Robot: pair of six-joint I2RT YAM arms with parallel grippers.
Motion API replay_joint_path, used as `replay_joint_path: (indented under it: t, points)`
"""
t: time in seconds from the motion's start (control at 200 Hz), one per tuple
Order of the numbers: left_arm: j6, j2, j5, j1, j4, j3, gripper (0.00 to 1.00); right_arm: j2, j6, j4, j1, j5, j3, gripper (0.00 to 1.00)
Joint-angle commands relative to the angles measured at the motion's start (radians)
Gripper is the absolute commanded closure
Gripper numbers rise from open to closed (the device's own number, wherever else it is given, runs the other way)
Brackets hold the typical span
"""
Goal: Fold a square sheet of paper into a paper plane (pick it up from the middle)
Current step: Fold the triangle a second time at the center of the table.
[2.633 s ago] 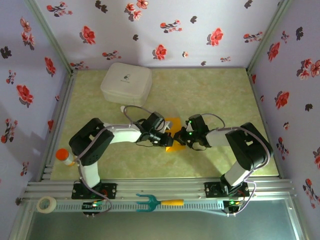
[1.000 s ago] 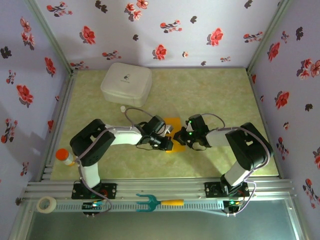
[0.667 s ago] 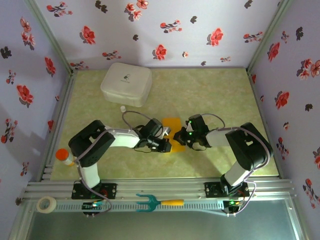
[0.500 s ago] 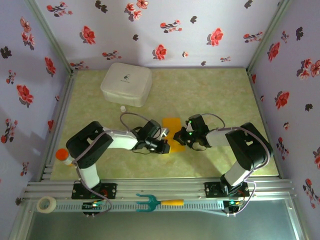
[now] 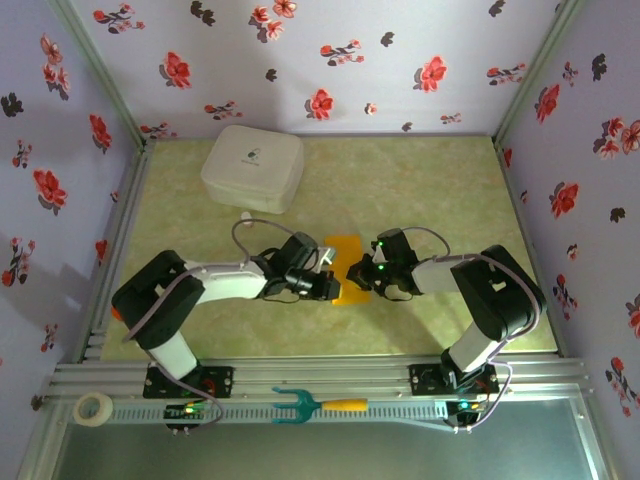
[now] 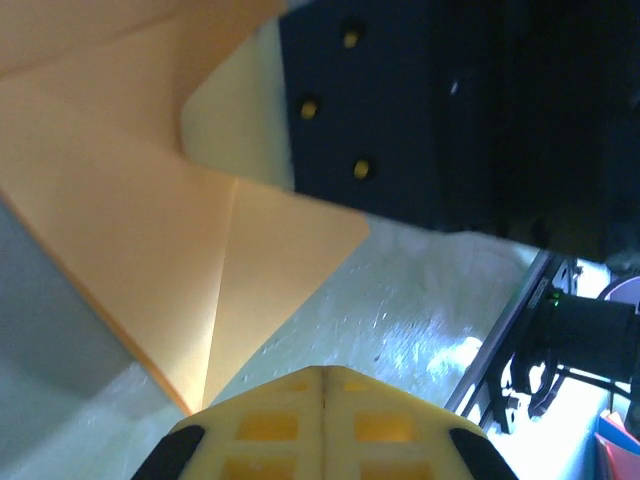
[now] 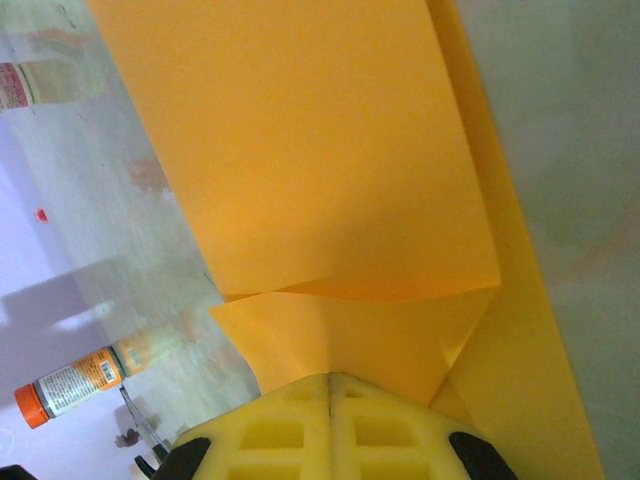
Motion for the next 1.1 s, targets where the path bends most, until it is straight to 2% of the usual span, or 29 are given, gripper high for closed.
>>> replay_joint_path:
  t: [0.0, 0.185, 0.39, 0.7, 0.77, 1.015, 1.1]
  points:
    - [0.023, 0.062, -0.004, 0.013, -0.021, 0.054, 1.0, 0.026, 0.013, -0.066, -0.005, 0.057, -0.031, 0.98]
    - [0.041, 0.145, -0.019, 0.032, -0.092, 0.116, 1.0, 0.023, 0.015, -0.061, -0.005, 0.056, -0.032, 0.98]
    - [0.018, 0.179, -0.018, 0.037, -0.097, 0.053, 1.0, 0.015, 0.014, -0.053, -0.009, 0.041, -0.02, 0.97]
    - [-0.014, 0.19, -0.027, 0.034, -0.055, -0.017, 1.0, -0.097, -0.017, -0.078, 0.0, -0.003, 0.018, 0.95]
    - [-0.013, 0.187, -0.032, 0.035, -0.06, -0.013, 1.0, -0.086, -0.015, -0.055, 0.014, -0.04, 0.02, 0.95]
    - [-0.006, 0.177, -0.042, 0.035, -0.069, -0.006, 1.0, 0.022, -0.036, -0.087, 0.046, -0.053, 0.042, 0.95]
    - [-0.003, 0.18, -0.045, 0.036, -0.071, -0.011, 1.0, 0.04, -0.079, -0.165, 0.035, -0.004, 0.05, 0.96]
